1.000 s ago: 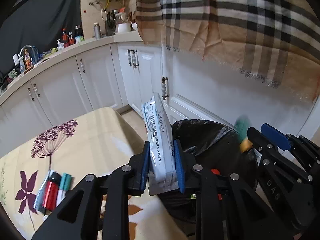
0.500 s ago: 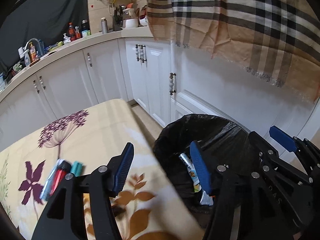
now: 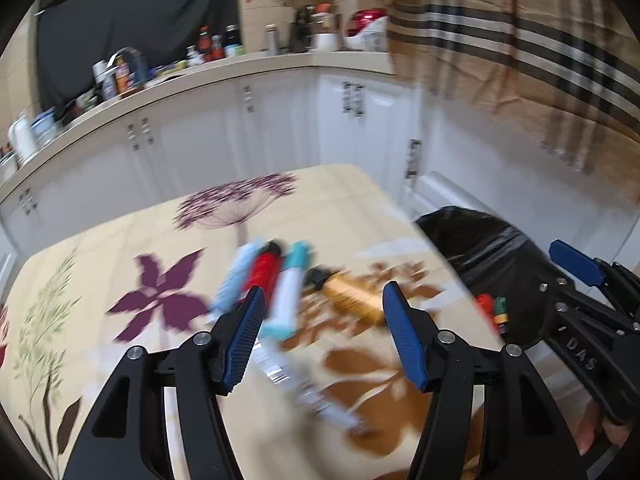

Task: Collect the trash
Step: 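Move both open tools back toward the remaining trash on the table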

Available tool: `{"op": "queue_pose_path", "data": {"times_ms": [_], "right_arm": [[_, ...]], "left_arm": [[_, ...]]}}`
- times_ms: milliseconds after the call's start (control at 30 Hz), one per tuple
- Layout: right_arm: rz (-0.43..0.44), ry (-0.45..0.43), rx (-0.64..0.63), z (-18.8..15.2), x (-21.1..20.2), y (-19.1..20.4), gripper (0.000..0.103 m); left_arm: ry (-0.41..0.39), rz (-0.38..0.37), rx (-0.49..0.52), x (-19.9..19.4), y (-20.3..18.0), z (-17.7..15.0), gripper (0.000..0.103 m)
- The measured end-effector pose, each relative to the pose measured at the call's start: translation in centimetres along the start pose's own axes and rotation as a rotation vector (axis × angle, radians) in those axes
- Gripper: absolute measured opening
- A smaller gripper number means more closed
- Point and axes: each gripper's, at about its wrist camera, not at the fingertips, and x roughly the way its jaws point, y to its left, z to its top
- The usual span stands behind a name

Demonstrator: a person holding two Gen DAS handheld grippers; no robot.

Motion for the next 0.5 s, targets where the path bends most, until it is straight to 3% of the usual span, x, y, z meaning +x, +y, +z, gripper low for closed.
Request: {"op": "queue_pose_path", "data": {"times_ms": [500], "right_arm": [[0.156, 0.055, -0.14, -2.0, -1.1, 9.6, 0.046]], "left_arm": [[0.037, 0.158, -0.121, -3.2, 9.7, -4.8, 0.06]]}}
